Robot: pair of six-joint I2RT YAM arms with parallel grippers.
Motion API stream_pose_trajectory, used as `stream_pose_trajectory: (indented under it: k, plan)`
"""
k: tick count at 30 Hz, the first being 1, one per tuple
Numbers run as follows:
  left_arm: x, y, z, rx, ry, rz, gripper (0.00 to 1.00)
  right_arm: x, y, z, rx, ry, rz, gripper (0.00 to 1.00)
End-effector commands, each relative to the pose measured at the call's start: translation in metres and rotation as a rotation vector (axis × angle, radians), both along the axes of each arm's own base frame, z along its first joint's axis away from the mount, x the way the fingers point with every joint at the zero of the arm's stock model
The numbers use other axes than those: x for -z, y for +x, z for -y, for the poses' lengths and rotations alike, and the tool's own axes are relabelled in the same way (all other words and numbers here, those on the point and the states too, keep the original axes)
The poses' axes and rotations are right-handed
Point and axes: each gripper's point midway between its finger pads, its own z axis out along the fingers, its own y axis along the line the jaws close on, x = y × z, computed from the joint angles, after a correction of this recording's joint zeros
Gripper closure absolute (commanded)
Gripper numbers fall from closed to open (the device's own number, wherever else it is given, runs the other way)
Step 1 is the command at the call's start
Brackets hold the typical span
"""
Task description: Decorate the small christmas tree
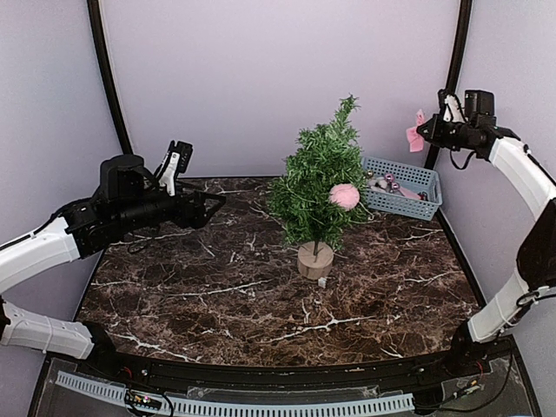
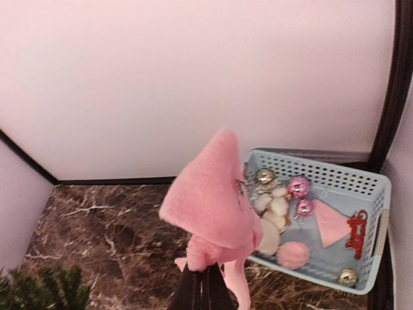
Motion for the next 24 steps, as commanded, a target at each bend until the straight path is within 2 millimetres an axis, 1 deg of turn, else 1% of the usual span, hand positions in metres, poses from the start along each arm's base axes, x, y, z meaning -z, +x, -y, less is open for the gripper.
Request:
stream_pose_trajectory:
  k: [1,2,3,4,5,6,7,8,9,10,11,12,14,15,18,19,20,21,22,23,24]
  plan:
    - [-0.063,-0.029,0.028,0.037,-0.150,0.059,0.15,-0.040,-0.068,-0.066,-0.256,0.114,0.083,1.00]
    - [-0.068,-0.041,0.039,0.069,-0.161,0.061,0.15,-0.045,-0.084,-0.075,-0.293,0.130,0.096,1.00]
    - [-0.080,-0.045,0.043,0.070,-0.179,0.078,0.15,-0.052,-0.105,-0.094,-0.370,0.158,0.110,1.00]
    - [-0.084,-0.058,0.054,0.102,-0.190,0.079,0.15,-0.059,-0.123,-0.104,-0.411,0.180,0.124,1.00]
    - [-0.092,-0.063,0.059,0.117,-0.206,0.088,0.15,-0.064,-0.141,-0.118,-0.471,0.206,0.132,1.00]
    - [-0.098,-0.075,0.069,0.149,-0.228,0.092,0.15,-0.073,-0.161,-0.129,-0.520,0.230,0.152,1.00]
    - [-0.111,-0.087,0.078,0.187,-0.264,0.108,0.15,-0.079,-0.178,-0.139,-0.563,0.252,0.165,1.00]
    - [-0.113,-0.091,0.084,0.199,-0.278,0.107,0.15,-0.087,-0.196,-0.149,-0.610,0.279,0.184,1.00]
    - [-0.124,-0.101,0.091,0.231,-0.311,0.119,0.15,-0.095,-0.213,-0.155,-0.655,0.305,0.208,1.00]
    - [-0.127,-0.105,0.097,0.250,-0.326,0.117,0.15,-0.106,-0.232,-0.160,-0.700,0.334,0.240,1.00]
    - [-0.135,-0.114,0.104,0.283,-0.357,0.128,0.15,-0.113,-0.246,-0.164,-0.731,0.363,0.262,1.00]
    - [-0.142,-0.119,0.110,0.311,-0.388,0.139,0.15,-0.121,-0.258,-0.167,-0.761,0.387,0.294,1.00]
    - [-0.154,-0.129,0.121,0.367,-0.434,0.148,0.15,-0.129,-0.275,-0.170,-0.802,0.421,0.304,1.00]
    - [-0.158,-0.133,0.125,0.381,-0.447,0.150,0.15,-0.131,-0.280,-0.172,-0.817,0.425,0.303,1.00]
    - [-0.172,-0.143,0.145,0.466,-0.479,0.154,0.15,-0.137,-0.292,-0.180,-0.891,0.441,0.304,1.00]
    - [-0.171,-0.145,0.153,0.482,-0.478,0.149,0.15,-0.139,-0.297,-0.184,-0.926,0.453,0.301,1.00]
    - [-0.180,-0.150,0.155,0.508,-0.502,0.162,0.15,-0.143,-0.303,-0.190,-0.972,0.465,0.315,1.00]
    - [-0.179,-0.151,0.163,0.525,-0.505,0.155,0.14,-0.145,-0.309,-0.196,-1.013,0.473,0.324,1.00]
    - [-0.187,-0.156,0.165,0.554,-0.532,0.168,0.14,-0.145,-0.314,-0.202,-1.049,0.477,0.326,1.00]
    - [-0.185,-0.159,0.172,0.582,-0.536,0.158,0.14,-0.146,-0.321,-0.210,-1.090,0.479,0.322,1.00]
    - [-0.192,-0.161,0.174,0.596,-0.558,0.167,0.13,-0.145,-0.324,-0.217,-1.120,0.478,0.317,1.00]
